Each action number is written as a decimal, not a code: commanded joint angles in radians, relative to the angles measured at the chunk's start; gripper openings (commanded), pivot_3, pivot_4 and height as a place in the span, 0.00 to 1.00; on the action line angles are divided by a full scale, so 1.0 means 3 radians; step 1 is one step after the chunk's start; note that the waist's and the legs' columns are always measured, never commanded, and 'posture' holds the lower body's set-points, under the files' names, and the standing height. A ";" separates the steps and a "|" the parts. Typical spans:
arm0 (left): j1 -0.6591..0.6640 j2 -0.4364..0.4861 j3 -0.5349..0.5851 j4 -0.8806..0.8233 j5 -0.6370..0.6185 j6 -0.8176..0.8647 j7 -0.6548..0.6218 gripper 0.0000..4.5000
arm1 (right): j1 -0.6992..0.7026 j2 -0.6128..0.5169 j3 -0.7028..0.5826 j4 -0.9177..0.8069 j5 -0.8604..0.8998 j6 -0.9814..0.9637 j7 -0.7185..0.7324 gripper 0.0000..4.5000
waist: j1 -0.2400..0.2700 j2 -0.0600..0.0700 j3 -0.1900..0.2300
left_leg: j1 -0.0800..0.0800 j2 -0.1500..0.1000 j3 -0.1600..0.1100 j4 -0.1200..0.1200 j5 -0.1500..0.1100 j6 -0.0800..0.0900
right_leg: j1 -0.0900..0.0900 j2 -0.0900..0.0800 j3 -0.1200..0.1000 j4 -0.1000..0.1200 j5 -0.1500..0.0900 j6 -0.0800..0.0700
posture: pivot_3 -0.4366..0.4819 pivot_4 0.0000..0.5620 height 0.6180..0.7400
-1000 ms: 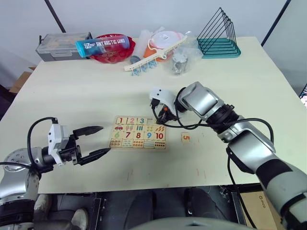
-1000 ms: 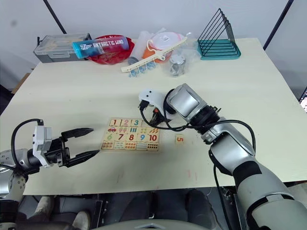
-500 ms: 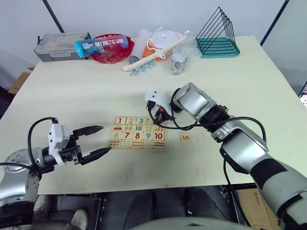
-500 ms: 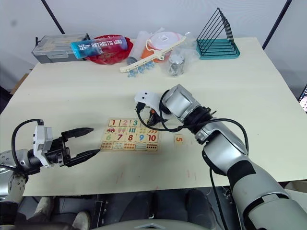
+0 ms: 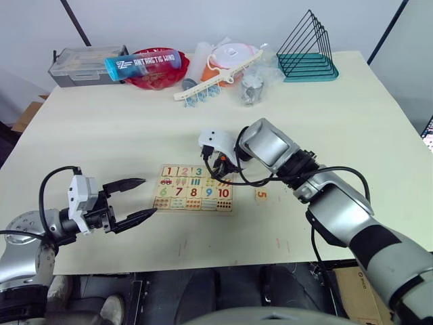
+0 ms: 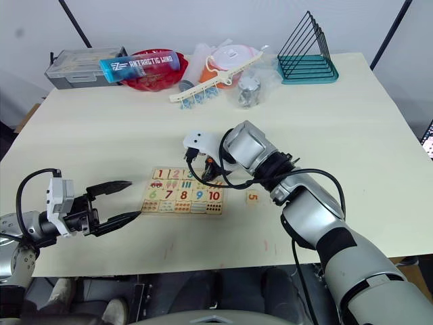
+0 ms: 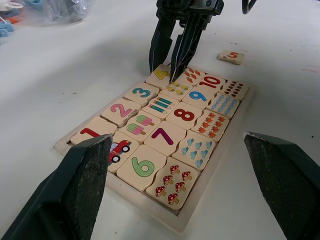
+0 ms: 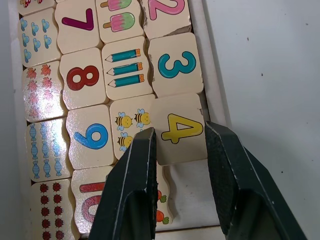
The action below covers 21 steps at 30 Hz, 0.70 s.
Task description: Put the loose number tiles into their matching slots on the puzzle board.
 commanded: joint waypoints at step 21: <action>0.0066 0.0008 0.0083 -0.0106 -0.0055 -0.0010 0.0043 1.00 | -0.0041 0.0117 -0.0129 0.0084 -0.0054 -0.0148 -0.0027 0.18 | -0.0002 0.0009 0.0005 | 0.0000 0.0000 0.0000 -0.0001 0.0000 0.0000 | 0.0000 0.0000 0.0000 0.0000 0.0000 0.0000 | 0.48 0.27 1.00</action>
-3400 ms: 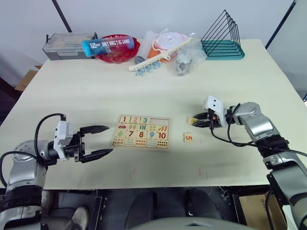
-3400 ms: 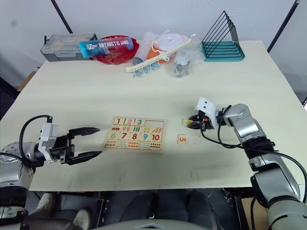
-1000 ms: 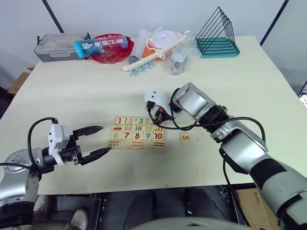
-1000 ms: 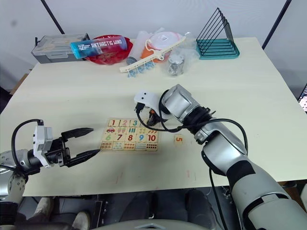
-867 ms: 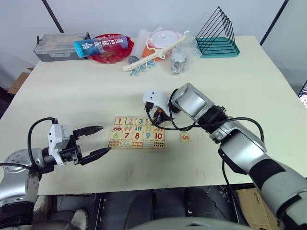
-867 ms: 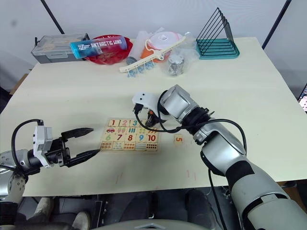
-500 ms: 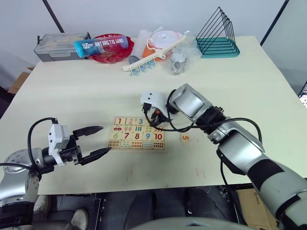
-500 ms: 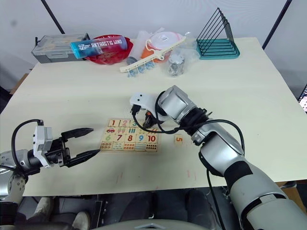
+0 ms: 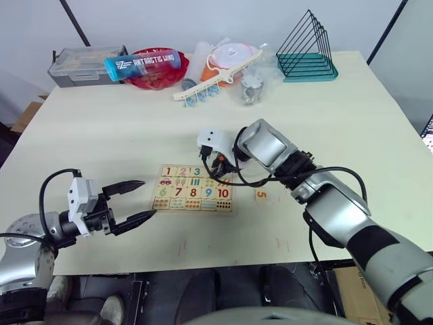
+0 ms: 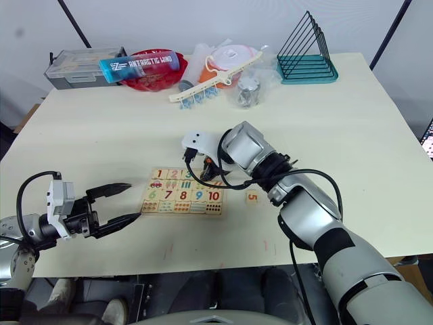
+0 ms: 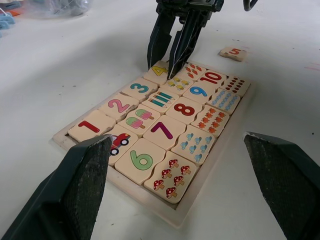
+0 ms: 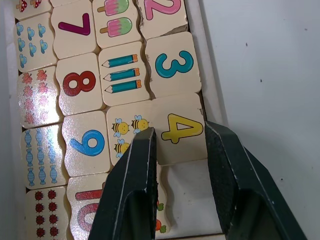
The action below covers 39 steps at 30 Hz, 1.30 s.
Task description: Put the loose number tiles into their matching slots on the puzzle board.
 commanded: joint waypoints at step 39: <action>-0.0062 0.0022 0.0062 -0.0033 -0.0020 -0.0028 -0.0011 1.00 | 0.0053 -0.0141 -0.0232 -0.0375 0.0053 -0.0128 0.0109 0.98 | 0.0002 -0.0001 0.0001 | 0.0000 0.0000 0.0000 -0.0001 0.0000 -0.0001 | 0.0000 0.0000 0.0000 0.0000 0.0000 0.0000 | 0.48 0.27 1.00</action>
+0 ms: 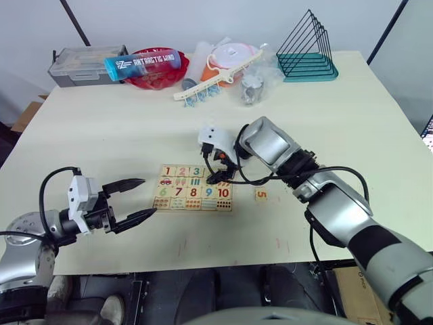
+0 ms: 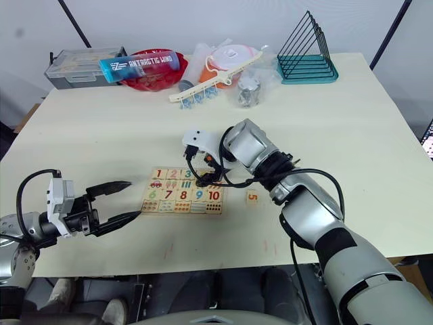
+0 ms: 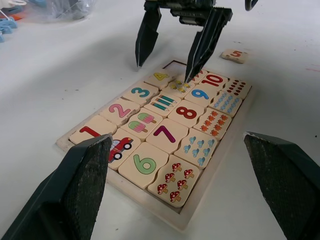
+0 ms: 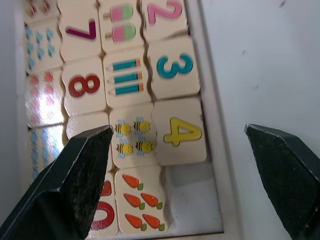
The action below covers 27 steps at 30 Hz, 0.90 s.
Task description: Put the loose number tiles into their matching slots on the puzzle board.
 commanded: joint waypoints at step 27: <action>-0.0131 0.0050 0.0043 0.0086 0.0027 -0.0050 -0.0080 1.00 | 0.1538 -0.0386 -0.0555 -0.1824 0.0448 -0.0672 -0.0453 0.02 | 0.0005 -0.0020 -0.0012 | 0.0000 0.0001 0.0002 -0.0003 0.0000 0.0001 | 0.0001 0.0000 0.0002 0.0000 0.0000 0.0000 | 0.48 0.27 1.00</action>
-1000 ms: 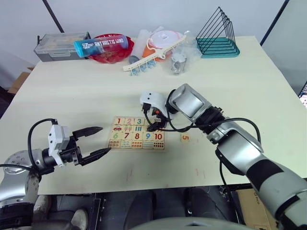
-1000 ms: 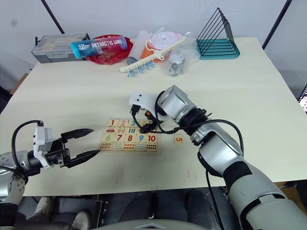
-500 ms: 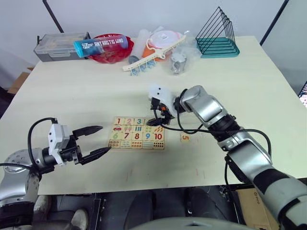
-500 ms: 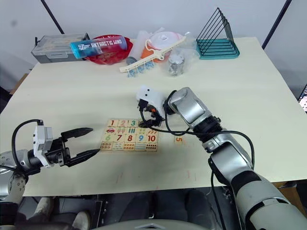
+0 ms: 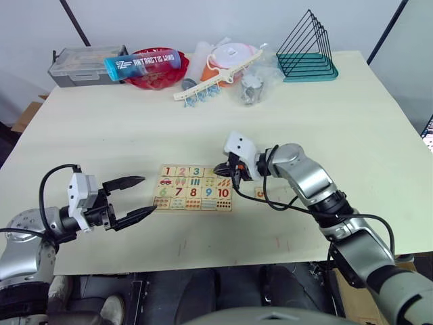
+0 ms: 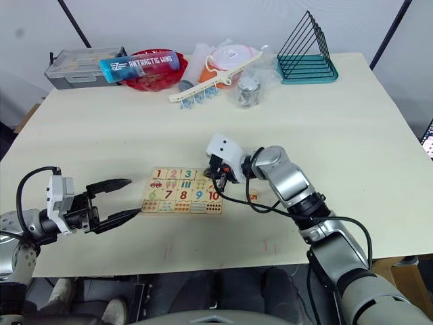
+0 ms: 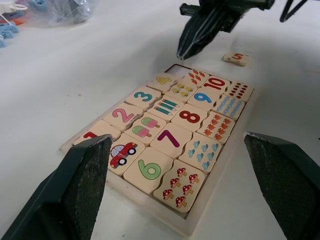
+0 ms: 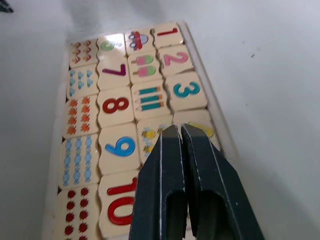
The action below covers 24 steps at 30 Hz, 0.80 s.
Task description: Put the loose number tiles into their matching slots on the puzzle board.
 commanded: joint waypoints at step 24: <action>0.0302 0.0062 0.0428 0.0103 -0.0122 -0.0068 -0.0093 1.00 | 0.0076 0.0205 0.0166 0.0238 -0.0061 -0.0384 -0.0157 0.02 | 0.0002 0.0000 0.0001 | 0.0001 0.0001 0.0000 0.0000 0.0000 0.0000 | -0.0001 0.0000 0.0000 -0.0001 0.0000 0.0000 | 0.48 0.27 1.00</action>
